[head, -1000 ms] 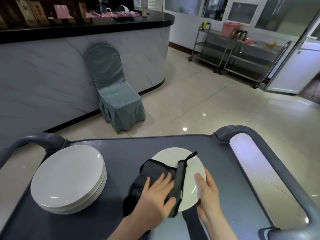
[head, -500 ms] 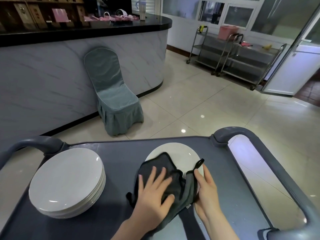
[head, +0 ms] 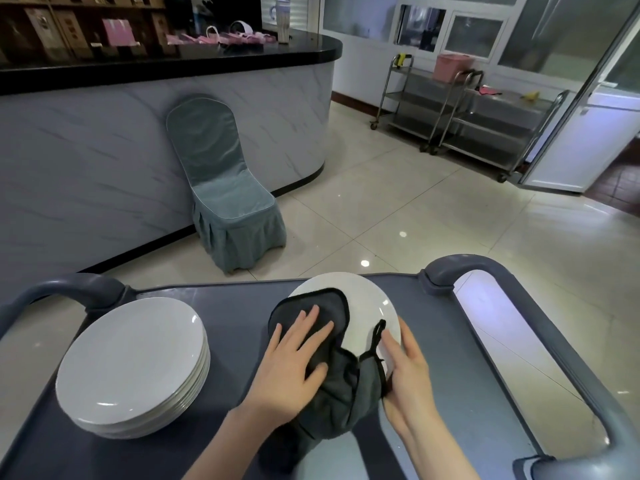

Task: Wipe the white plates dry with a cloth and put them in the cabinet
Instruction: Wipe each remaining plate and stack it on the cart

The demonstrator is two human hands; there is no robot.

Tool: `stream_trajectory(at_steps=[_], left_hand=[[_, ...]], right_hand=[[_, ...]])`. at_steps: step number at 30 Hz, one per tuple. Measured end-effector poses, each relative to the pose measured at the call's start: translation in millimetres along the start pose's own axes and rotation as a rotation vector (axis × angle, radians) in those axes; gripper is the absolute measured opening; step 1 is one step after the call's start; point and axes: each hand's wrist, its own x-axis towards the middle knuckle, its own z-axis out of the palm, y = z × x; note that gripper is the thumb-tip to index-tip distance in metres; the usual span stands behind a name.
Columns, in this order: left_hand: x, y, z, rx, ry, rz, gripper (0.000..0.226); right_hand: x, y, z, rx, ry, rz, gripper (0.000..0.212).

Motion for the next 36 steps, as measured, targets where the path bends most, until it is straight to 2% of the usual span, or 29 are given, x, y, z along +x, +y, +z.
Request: stream_trajectory(at_steps=[5, 9, 11, 14, 16, 19, 22, 24, 29, 36], left_hand=[[-27, 14, 10, -0.094, -0.106, 0.124, 0.067], [-18, 37, 20, -0.107, -0.080, 0.134, 0.056], [-10, 33, 19, -0.021, -0.037, 0.097, 0.057], [-2, 14, 14, 0.043, 0.034, -0.079, 0.061], [-6, -1, 9, 0.060, 0.045, -0.137, 0.062], [-23, -7, 7, 0.111, 0.049, -0.046, 0.057], [-36, 16, 17, 0.146, 0.011, 0.107, 0.062], [-27, 31, 24, 0.140, -0.010, 0.150, 0.064], [10, 30, 5, 0.154, 0.046, 0.024, 0.064], [1, -9, -2, 0.186, 0.074, -0.079, 0.062]], right_hand=[[1, 5, -3, -0.030, 0.030, -0.012, 0.032], [-8, 17, 6, -0.091, -0.008, -0.028, 0.035], [-12, 17, 9, -0.085, -0.031, -0.029, 0.036], [-12, 9, 9, -0.105, -0.007, -0.053, 0.034], [-10, 0, 7, -0.112, 0.025, -0.073, 0.032], [-5, -12, 1, -0.088, 0.058, -0.076, 0.033], [-8, -8, 2, -0.061, 0.045, -0.047, 0.033], [-15, 2, 8, -0.060, 0.018, -0.042, 0.034], [-27, 19, 15, -0.112, -0.032, -0.038, 0.036], [-10, -16, 1, -0.130, 0.048, -0.122, 0.033]])
